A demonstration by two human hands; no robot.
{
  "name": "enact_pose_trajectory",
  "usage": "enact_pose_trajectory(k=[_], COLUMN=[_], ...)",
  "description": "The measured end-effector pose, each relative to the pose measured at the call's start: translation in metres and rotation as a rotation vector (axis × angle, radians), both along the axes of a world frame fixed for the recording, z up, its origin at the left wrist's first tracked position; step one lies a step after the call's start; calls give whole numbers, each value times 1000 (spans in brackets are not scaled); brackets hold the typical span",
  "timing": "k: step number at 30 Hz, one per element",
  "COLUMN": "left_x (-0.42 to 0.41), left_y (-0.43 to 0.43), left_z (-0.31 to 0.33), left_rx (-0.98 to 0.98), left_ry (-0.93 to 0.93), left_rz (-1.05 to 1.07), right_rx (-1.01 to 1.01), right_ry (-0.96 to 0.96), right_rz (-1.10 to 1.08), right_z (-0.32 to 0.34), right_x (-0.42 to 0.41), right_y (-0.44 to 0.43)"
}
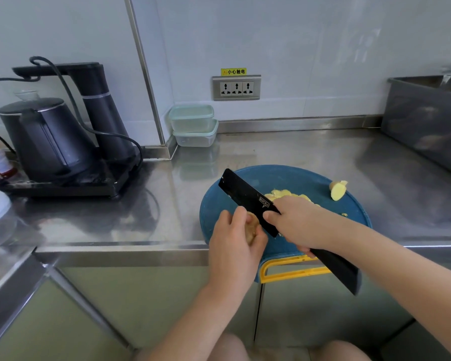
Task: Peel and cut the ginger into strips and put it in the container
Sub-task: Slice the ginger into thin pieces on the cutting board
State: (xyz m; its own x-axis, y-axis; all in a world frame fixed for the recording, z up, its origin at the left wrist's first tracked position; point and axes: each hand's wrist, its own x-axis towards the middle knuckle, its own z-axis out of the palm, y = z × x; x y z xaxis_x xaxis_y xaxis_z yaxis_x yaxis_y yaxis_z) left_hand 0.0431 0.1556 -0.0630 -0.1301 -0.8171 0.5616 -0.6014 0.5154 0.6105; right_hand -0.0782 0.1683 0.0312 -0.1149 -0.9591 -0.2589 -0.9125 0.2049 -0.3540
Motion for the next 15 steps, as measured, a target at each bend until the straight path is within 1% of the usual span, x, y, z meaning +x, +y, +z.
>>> enact_pose_trajectory(k=[6,9,12,15], left_x=[1,3,4,3], left_y=[0,2,2,2], left_z=[2,4,5,4], left_rx=[39,42,49,32], left_ry=[6,8,1,13], left_rz=[-3,-19,-25,-27], right_rx=[8,17,83,116], right_ry=[-67,-85,-137,-105], right_rz=[20,-11,-29,-25], right_z=[0,-3,-4,0], right_x=[3,-1,-10,-11], right_y=[-21,-9,11,19])
